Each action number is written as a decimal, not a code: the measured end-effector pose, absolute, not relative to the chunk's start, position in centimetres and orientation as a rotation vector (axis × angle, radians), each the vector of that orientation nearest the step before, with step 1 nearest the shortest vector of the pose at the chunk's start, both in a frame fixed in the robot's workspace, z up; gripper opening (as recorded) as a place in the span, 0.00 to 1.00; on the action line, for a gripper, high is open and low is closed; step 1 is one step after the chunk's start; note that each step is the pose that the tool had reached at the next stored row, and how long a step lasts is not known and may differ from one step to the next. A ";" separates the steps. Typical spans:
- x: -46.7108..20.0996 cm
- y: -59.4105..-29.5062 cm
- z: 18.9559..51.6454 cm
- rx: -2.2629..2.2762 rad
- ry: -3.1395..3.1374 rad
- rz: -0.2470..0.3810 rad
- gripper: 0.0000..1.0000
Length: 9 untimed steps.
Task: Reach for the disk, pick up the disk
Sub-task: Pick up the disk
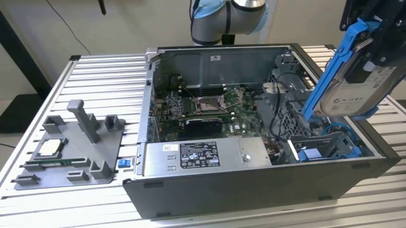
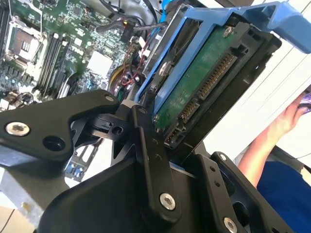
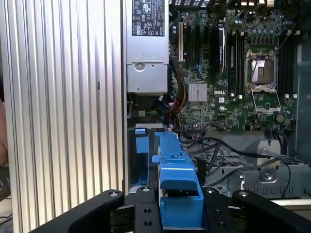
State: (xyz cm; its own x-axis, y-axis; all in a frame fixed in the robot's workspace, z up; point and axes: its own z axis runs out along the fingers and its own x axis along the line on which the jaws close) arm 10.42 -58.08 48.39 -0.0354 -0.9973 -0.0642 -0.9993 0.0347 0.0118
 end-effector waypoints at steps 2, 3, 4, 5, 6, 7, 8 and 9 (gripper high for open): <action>10.4 -58.1 48.1 -2.155 2.232 0.082 0.00; 10.4 -58.1 48.1 -2.155 2.232 0.082 0.00; 10.4 -58.1 48.1 -2.155 2.232 0.082 0.00; 10.4 -58.1 48.1 -2.155 2.232 0.082 0.00; 10.4 -58.1 48.0 -2.155 2.232 0.082 0.00; 10.4 -58.1 48.0 -2.155 2.232 0.082 0.00; 10.4 -58.1 48.0 -2.155 2.232 0.082 0.00; 10.4 -58.1 48.0 -2.155 2.232 0.082 0.00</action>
